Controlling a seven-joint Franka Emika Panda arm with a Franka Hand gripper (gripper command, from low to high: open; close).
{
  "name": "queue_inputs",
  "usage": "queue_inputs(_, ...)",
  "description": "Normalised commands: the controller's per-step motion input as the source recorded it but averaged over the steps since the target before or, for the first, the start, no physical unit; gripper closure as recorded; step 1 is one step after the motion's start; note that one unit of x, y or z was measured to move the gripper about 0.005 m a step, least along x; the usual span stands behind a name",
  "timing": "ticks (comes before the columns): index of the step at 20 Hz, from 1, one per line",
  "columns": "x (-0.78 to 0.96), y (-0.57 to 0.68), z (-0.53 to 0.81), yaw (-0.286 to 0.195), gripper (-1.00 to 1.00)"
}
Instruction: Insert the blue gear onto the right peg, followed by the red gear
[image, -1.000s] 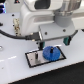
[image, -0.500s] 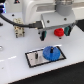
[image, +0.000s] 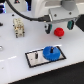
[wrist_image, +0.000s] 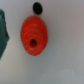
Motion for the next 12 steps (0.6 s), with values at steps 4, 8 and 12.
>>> queue_inputs(4,-0.35,0.25,-0.24,0.0,-1.0)
queue_inputs(8,-0.29,0.14,-0.34,0.0,-1.0)
queue_inputs(12,-0.24,0.07,-0.37,0.0,-1.0)
